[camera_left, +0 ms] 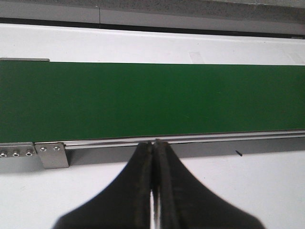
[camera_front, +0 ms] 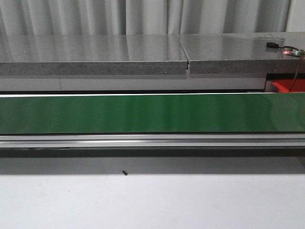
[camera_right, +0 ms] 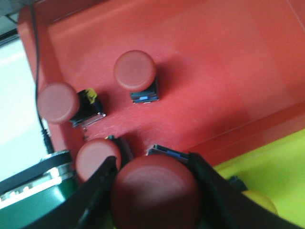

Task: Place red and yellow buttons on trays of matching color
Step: 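Carry the red button to the red tray and open the right gripper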

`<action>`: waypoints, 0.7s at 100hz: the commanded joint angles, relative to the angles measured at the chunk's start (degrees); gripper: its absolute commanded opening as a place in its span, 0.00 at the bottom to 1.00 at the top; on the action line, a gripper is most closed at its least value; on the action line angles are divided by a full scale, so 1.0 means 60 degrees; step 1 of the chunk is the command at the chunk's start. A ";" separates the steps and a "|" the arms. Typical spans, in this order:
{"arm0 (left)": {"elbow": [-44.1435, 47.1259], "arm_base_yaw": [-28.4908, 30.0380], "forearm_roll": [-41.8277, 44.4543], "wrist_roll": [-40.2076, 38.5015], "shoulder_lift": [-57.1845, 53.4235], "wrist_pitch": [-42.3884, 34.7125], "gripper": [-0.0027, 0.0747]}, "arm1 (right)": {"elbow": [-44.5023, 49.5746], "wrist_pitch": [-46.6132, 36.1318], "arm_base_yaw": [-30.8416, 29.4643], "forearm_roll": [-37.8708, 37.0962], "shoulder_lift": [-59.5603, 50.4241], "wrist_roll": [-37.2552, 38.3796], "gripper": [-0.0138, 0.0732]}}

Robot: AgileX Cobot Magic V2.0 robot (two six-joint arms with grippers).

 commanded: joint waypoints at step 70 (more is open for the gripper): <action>-0.0265 -0.0069 -0.0077 -0.0058 0.0041 -0.0627 0.01 | -0.0378 -0.2132 -0.0079 0.0515 0.1518 -0.0042 0.41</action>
